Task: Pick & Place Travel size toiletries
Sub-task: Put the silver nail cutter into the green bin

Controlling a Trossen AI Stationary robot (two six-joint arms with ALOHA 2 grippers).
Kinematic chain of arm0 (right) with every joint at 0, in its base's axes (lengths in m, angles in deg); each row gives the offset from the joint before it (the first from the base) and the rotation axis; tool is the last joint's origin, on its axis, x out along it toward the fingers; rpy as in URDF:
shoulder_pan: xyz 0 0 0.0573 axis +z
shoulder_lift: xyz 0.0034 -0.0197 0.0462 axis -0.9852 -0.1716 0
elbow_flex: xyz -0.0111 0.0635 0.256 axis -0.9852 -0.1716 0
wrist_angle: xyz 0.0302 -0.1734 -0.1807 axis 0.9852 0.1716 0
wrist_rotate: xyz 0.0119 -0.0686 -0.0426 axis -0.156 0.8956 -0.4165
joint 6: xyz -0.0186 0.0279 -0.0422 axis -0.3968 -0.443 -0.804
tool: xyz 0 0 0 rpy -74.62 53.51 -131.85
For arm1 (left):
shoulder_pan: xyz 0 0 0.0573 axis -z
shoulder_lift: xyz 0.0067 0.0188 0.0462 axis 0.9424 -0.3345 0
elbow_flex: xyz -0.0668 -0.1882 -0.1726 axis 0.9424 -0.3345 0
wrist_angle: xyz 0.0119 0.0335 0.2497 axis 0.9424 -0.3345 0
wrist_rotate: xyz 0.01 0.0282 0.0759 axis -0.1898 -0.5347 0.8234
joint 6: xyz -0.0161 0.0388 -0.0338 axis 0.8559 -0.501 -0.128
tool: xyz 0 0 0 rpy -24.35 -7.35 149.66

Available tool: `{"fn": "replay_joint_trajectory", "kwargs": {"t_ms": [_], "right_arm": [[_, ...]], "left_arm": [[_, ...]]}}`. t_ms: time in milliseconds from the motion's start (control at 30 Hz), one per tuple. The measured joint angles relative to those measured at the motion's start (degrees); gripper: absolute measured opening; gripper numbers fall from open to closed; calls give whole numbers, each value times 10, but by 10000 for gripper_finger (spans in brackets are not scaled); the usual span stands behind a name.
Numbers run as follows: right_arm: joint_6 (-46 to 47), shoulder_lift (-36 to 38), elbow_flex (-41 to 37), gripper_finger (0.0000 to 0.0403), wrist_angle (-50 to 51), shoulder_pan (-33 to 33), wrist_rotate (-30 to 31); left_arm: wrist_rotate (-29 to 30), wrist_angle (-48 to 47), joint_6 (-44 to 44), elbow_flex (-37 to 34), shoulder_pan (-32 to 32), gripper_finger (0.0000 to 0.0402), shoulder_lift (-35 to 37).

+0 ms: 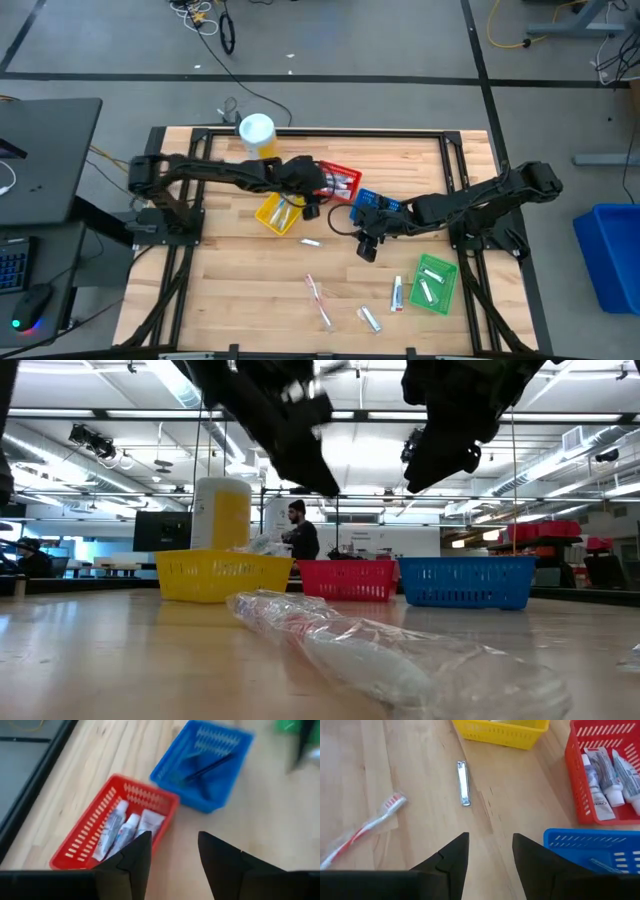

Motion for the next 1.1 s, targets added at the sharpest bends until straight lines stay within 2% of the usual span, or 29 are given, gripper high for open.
{"fn": "replay_joint_trajectory", "kwargs": {"t_ms": [200,333,467,567,667,833,900,1000,1100], "right_arm": [[13,-1,-3,164,-5,6,0],[17,-2,-14,157,-34,9,0],[-29,-2,-56,159,-157,9,-4],[-81,-5,-97,171,-287,11,-26],[-98,-9,-130,189,-356,13,-36],[-98,-18,-146,215,-368,13,-34],[-98,-19,-148,221,-368,13,-34],[-102,-32,-148,225,-384,13,-35],[-113,-57,-148,223,-438,13,-35]], "left_arm": [[3,-74,25,0,44,171,119],[15,-107,23,0,68,171,170],[16,-122,21,0,90,171,182],[18,-124,18,0,106,171,179],[29,-126,24,-7,121,171,174],[42,-56,56,-86,143,171,184],[46,-1,69,-125,147,171,189],[74,47,87,-183,154,171,203],[99,91,96,-227,161,171,221]]}}
